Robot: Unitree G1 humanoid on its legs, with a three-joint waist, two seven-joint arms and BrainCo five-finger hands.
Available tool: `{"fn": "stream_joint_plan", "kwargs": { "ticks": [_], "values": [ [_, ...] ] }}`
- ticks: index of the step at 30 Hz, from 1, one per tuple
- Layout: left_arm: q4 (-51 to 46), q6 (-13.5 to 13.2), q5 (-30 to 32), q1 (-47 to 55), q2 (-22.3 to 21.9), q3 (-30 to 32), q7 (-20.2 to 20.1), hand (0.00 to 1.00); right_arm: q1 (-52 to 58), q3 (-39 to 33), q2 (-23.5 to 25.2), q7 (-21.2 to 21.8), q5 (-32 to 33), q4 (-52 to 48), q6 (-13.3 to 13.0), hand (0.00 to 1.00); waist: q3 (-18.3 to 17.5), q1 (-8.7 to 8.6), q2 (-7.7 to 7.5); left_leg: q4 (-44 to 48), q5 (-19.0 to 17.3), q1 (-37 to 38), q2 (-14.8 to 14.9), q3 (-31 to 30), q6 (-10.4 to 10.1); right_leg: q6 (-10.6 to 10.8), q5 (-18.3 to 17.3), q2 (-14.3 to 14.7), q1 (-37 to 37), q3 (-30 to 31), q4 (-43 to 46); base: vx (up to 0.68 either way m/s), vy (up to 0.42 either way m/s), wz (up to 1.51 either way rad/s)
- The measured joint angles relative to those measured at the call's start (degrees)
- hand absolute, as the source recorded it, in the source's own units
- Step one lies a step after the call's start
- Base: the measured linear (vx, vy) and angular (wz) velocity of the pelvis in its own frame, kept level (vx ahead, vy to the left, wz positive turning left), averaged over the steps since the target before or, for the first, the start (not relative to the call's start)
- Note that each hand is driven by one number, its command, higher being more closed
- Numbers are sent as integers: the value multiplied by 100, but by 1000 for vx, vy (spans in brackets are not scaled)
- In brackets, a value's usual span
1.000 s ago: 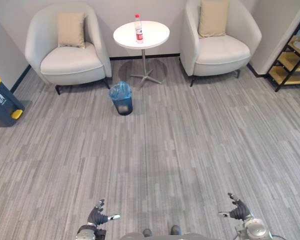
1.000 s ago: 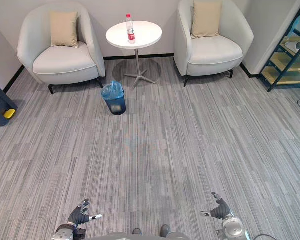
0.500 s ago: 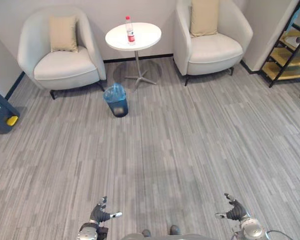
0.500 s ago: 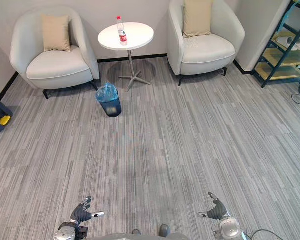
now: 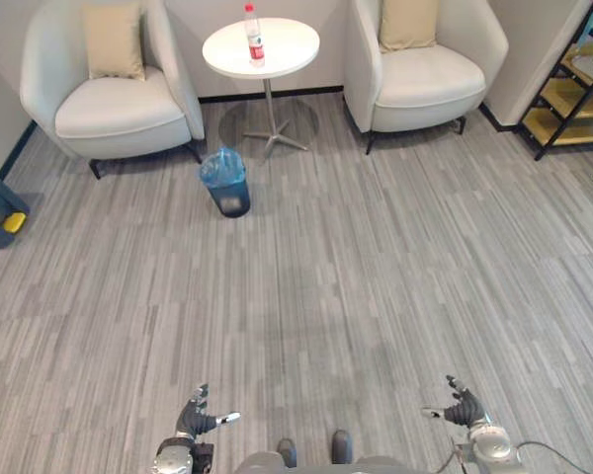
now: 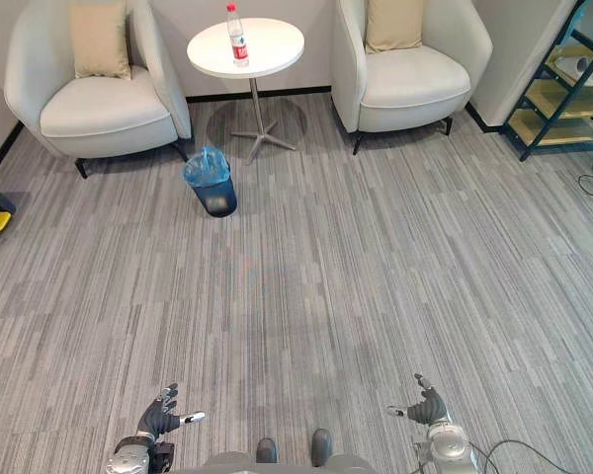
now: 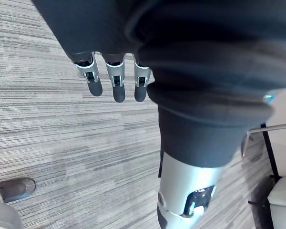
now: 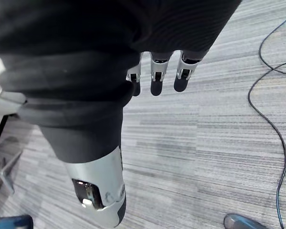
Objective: Gather rubbish on tea table into small bin, then transfer packed bag to large trash can.
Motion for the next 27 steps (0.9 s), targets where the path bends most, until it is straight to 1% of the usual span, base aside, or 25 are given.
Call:
{"fn": "stream_joint_plan", "kwargs": {
  "ticks": [1,2,3,4,5,7,8,9,10,11,12,13,14,15,16,17,18,19,21,22,23,24,25,26,27],
  "values": [
    [-47,25,-47,-8,29,-3,12,0,-115,15,74,-3,31,-6,5,0,88,-11,-10,113,-156,76,-6,-11,70,43,-4,-194,-451,-189,1057,230,50,-4],
    [-119,36,-58,-34,75,-4,77,0,-120,21,158,-2,41,-7,12,0,159,-34,-78,97,-278,276,-46,-12,94,-24,-204,-382,-697,-355,1559,244,34,-5],
    [-167,42,-100,-37,76,-1,114,0,-119,40,173,-1,76,-4,18,0,226,-36,-36,55,-349,441,-34,-11,90,-25,-308,-477,-808,-500,1544,259,16,-3],
    [-206,42,-159,-43,75,-1,126,0,-131,46,167,-2,96,-4,18,0,239,-38,-72,25,-402,553,4,-12,79,-43,-340,-517,-875,-597,1466,306,-3,3],
    [-227,39,-225,-100,73,3,144,0,-164,49,154,-7,160,-4,21,0,316,-68,24,-25,-480,739,135,-49,13,-61,-328,-497,-1033,-705,1156,539,-55,34],
    [-227,35,-331,-303,58,16,221,0,-253,67,140,-27,218,-18,21,0,369,-205,56,-343,-533,1058,388,-296,-51,-39,2,-413,-1424,-772,206,615,-113,58],
    [-223,32,-370,-384,51,13,227,0,-275,66,125,-46,246,-19,20,0,404,-263,110,-556,-508,1221,485,-395,-94,-48,392,-369,-1538,-725,-355,609,-190,74],
    [-211,32,-375,-449,43,-5,232,0,-277,63,103,-106,253,-22,18,0,367,-349,-14,-615,-477,1358,551,-571,-201,-114,1356,-364,-1571,-655,-715,762,-266,63],
    [-192,33,-373,-504,-35,-6,237,0,-273,55,41,-124,255,-13,24,0,388,-316,84,-534,-456,1409,675,-658,-329,-521,1478,-304,-1537,-716,-524,652,-245,44],
    [-197,25,-368,-546,-59,-15,215,0,-394,-14,41,-136,256,-19,26,0,423,-321,143,-256,-311,1314,786,-751,-597,-635,1180,-312,-1571,-776,-183,638,-261,27],
    [-179,32,-367,-565,-89,-24,218,0,-429,-22,46,-149,257,-23,26,0,433,-349,172,373,-22,1149,790,-848,-838,-695,791,-327,-1421,-876,107,494,-204,26],
    [-172,32,-367,-563,-102,-23,222,0,-417,3,52,-140,257,-24,25,0,448,-348,196,838,210,1059,798,-887,-864,-717,634,-299,-1224,-913,124,666,-274,40],
    [-153,29,-368,-556,-149,-9,222,0,-367,121,52,-142,266,-25,14,0,480,-312,227,2234,1034,590,875,-893,-918,-715,362,-175,-617,-983,-181,670,-267,30],
    [-178,27,-369,-514,-181,-10,216,0,-370,255,76,-145,334,-31,3,0,541,-235,225,3764,1253,-82,1128,-768,-836,-766,300,36,-54,-1007,-585,665,-261,18],
    [-199,32,-368,-500,-180,-8,214,0,-406,313,113,-152,422,-35,-12,0,552,-165,288,4429,1093,-407,1264,-625,-658,-789,287,144,255,-977,-793,588,-210,-16],
    [-205,40,-368,-495,-190,-9,216,0,-440,351,204,-158,498,-61,-35,0,616,-1,200,5187,850,-971,1378,-332,-447,-803,279,242,773,-916,-1206,574,-180,-22],
    [-221,39,-369,-492,-197,-13,217,0,-438,348,245,-159,527,-88,-41,0,649,19,126,5275,751,-1235,1377,-195,-407,-802,279,252,1039,-903,-1430,570,-177,-7],
    [-293,40,-371,-461,-218,-26,216,0,-447,345,290,-164,627,-119,-46,0,703,60,23,5100,580,-1722,1311,59,-392,-800,281,249,1490,-904,-1855,572,-173,5],
    [-473,40,-372,-396,-248,-56,212,0,-469,340,261,-215,696,-117,-53,0,739,215,-33,4166,419,-2326,1110,365,-375,-796,278,261,1964,-795,-2304,621,-98,-18],
    [-572,39,-380,-337,-251,-54,214,0,-529,338,238,-242,702,-107,-55,0,765,343,-87,3077,433,-2531,822,353,-395,-712,221,185,2174,-688,-2463,694,11,-52],
    [-591,41,-382,-287,-285,-17,214,0,-574,294,213,-247,701,-83,-48,0,783,467,-89,1689,618,-2564,463,239,-545,-650,182,139,2413,-547,-2625,462,33,-59],
    [-599,39,-382,-254,-294,-9,221,0,-578,262,207,-255,700,-82,-48,0,780,490,-82,843,838,-2515,329,153,-569,-588,137,120,2541,-453,-2697,642,109,-68],
    [-592,40,-383,-166,-296,-4,220,0,-569,253,173,-256,699,-80,-48,0,717,601,40,-284,1206,-2394,241,34,-540,-476,-14,189,2797,-245,-2777,669,190,-87],
    [-534,40,-385,-51,-267,41,231,0,-552,258,219,-262,689,-1,-28,0,627,640,8,-138,1847,-2483,183,-34,-184,-328,-376,186,3027,3,-2665,800,235,-75],
    [-514,53,-385,-48,-243,111,235,0,-568,281,268,-257,680,8,-23,0,565,637,-114,138,1935,-2586,116,43,-109,-271,-499,52,2973,12,-2440,663,228,-43]
  ]
}}
